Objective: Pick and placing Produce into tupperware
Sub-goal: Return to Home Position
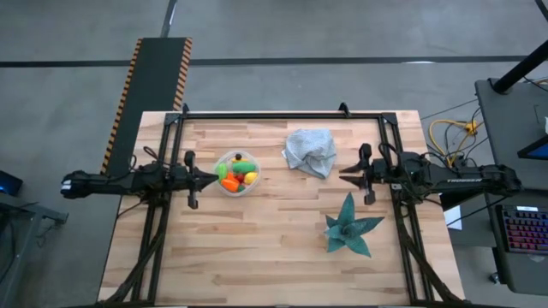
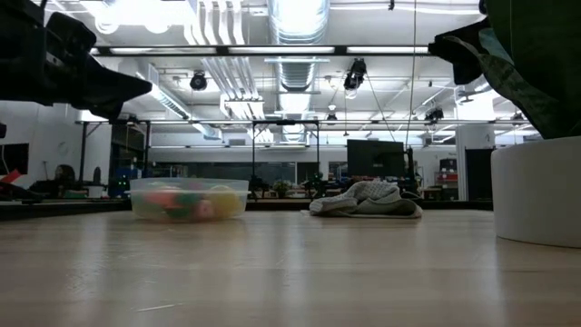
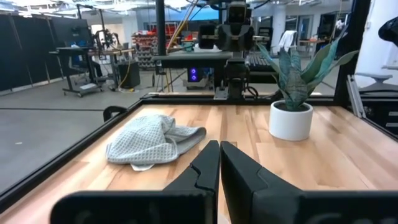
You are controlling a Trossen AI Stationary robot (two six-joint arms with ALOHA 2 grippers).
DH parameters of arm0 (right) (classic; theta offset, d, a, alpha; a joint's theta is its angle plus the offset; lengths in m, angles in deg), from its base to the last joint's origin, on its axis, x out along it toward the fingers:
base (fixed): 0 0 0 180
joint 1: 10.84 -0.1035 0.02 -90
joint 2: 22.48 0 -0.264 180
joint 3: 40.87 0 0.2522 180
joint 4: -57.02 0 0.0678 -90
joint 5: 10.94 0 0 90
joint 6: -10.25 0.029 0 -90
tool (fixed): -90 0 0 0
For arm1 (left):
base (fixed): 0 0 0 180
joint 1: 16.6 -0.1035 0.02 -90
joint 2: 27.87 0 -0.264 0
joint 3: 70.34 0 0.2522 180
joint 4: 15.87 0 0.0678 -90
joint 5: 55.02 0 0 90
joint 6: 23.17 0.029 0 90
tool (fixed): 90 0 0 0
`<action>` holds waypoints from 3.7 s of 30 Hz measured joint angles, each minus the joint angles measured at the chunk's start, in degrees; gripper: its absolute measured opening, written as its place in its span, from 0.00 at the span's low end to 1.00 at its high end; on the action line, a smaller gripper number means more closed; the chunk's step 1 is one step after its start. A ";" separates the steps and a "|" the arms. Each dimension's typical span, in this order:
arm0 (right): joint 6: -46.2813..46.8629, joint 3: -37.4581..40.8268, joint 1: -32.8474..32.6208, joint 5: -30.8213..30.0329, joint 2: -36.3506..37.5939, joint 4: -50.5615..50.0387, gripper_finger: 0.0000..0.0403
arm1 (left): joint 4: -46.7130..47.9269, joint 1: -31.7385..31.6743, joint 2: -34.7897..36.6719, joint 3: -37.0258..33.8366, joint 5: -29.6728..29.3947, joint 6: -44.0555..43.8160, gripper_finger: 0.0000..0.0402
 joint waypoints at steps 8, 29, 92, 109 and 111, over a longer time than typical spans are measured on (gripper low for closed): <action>-1.66 0.79 0.02 1.44 4.05 -1.99 0.02 | -0.04 0.00 -1.04 -0.02 -0.02 -0.09 0.00; 0.63 5.76 -0.13 0.75 21.98 -13.08 0.02 | -0.11 0.00 -1.16 -0.04 -0.17 -0.02 0.00; 1.69 11.98 -0.13 -0.67 23.69 -11.91 0.02 | 3.52 -0.31 4.82 -0.13 9.97 0.54 0.00; 1.35 11.98 -0.12 -0.67 23.69 -11.92 0.02 | 3.04 -0.31 5.79 -0.13 10.91 0.02 0.00; 1.35 11.98 -0.11 -0.69 23.67 -11.92 0.02 | 3.02 -0.31 5.63 -0.13 10.93 0.19 0.00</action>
